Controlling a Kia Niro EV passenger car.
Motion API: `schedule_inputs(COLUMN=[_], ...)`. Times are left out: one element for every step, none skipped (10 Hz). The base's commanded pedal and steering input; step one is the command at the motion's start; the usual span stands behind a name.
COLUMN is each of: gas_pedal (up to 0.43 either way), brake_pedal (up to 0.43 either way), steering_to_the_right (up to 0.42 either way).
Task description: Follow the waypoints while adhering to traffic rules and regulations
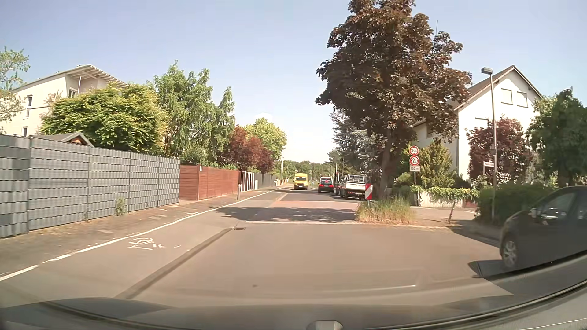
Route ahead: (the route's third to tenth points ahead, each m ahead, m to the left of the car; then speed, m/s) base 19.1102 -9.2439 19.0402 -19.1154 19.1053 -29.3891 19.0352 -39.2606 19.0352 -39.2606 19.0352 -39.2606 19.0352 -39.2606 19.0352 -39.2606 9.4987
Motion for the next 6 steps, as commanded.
schedule_inputs(gas_pedal=[0.0, 0.0, 0.0, 0.0, 0.0, 0.0], brake_pedal=[0.378, 0.378, 0.372, 0.372, 0.354, 0.335], steering_to_the_right=[0.01, 0.012, 0.012, 0.012, 0.009, 0.007])
